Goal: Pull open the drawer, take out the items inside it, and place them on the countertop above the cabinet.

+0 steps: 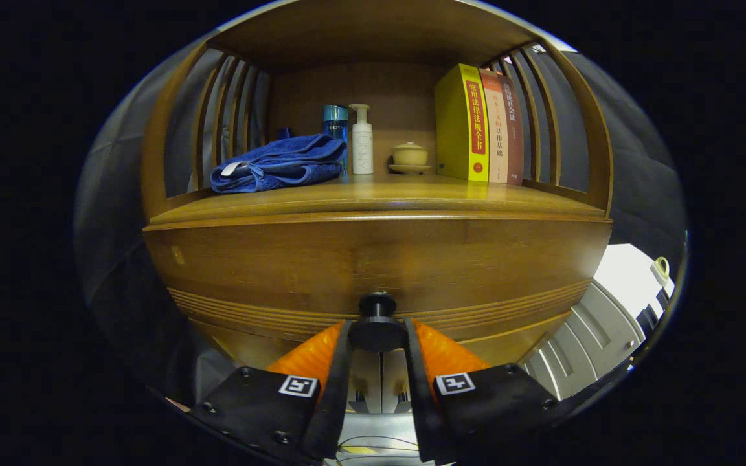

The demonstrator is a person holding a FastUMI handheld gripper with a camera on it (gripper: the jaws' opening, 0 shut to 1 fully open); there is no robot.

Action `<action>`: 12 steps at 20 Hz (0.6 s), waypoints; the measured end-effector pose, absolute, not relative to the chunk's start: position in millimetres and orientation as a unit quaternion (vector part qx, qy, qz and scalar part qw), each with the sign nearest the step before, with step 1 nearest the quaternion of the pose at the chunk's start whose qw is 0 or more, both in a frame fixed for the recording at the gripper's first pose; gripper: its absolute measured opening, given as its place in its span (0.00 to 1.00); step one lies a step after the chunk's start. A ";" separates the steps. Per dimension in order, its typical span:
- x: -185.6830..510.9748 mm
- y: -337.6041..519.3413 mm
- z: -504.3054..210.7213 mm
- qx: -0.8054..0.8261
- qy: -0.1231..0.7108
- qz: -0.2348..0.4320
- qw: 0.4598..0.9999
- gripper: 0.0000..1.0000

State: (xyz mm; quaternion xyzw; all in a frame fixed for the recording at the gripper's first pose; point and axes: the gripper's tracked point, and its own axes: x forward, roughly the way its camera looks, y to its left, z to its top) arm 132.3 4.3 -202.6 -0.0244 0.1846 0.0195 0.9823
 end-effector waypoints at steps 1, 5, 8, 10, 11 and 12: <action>131.4 4.5 -202.5 -0.021 0.185 0.018 0.982 0.51; 120.7 4.2 -201.8 -0.027 0.193 0.014 0.981 0.47; 92.3 2.9 -202.3 -0.022 0.201 0.016 0.979 0.48; 71.6 1.3 -202.3 -0.024 0.207 0.016 0.978 0.47; 60.8 -0.3 -202.2 -0.029 0.209 0.013 0.977 0.47; 51.5 -0.8 -202.1 -0.032 0.211 0.011 0.977 0.47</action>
